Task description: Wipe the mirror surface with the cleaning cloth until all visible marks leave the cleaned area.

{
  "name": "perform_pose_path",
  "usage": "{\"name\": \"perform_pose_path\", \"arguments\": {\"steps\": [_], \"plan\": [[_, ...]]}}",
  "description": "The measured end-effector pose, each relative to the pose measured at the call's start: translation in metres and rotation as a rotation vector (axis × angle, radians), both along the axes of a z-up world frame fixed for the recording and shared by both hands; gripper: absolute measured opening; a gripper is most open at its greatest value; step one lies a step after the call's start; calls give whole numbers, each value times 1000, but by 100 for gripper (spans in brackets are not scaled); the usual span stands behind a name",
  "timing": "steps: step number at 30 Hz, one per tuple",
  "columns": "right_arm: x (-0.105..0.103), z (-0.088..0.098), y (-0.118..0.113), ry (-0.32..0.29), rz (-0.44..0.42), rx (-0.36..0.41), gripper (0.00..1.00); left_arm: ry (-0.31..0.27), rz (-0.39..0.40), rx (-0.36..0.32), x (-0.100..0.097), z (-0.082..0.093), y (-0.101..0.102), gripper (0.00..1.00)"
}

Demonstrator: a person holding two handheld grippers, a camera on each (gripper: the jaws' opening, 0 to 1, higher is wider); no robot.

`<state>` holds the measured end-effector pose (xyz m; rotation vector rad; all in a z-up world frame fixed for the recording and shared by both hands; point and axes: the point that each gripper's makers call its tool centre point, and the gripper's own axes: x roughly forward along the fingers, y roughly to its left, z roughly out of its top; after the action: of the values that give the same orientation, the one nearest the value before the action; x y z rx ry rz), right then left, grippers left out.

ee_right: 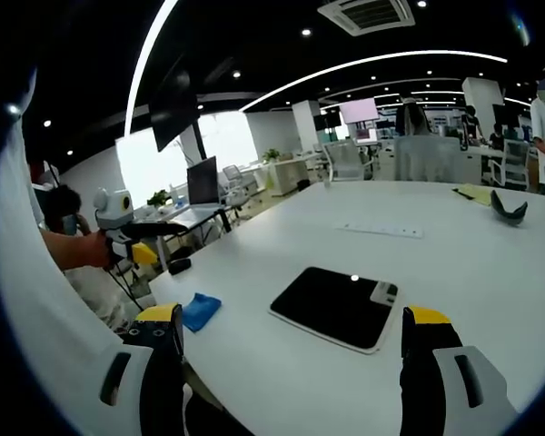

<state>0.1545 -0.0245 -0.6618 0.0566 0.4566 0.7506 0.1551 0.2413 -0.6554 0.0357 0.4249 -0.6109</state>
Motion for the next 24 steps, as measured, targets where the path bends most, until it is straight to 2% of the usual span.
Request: {"name": "perform_pose_path", "arguments": {"steps": [24], "plan": [[-3,2,7,0,15,22,100,2,7,0,-1,-2,1,99]]}}
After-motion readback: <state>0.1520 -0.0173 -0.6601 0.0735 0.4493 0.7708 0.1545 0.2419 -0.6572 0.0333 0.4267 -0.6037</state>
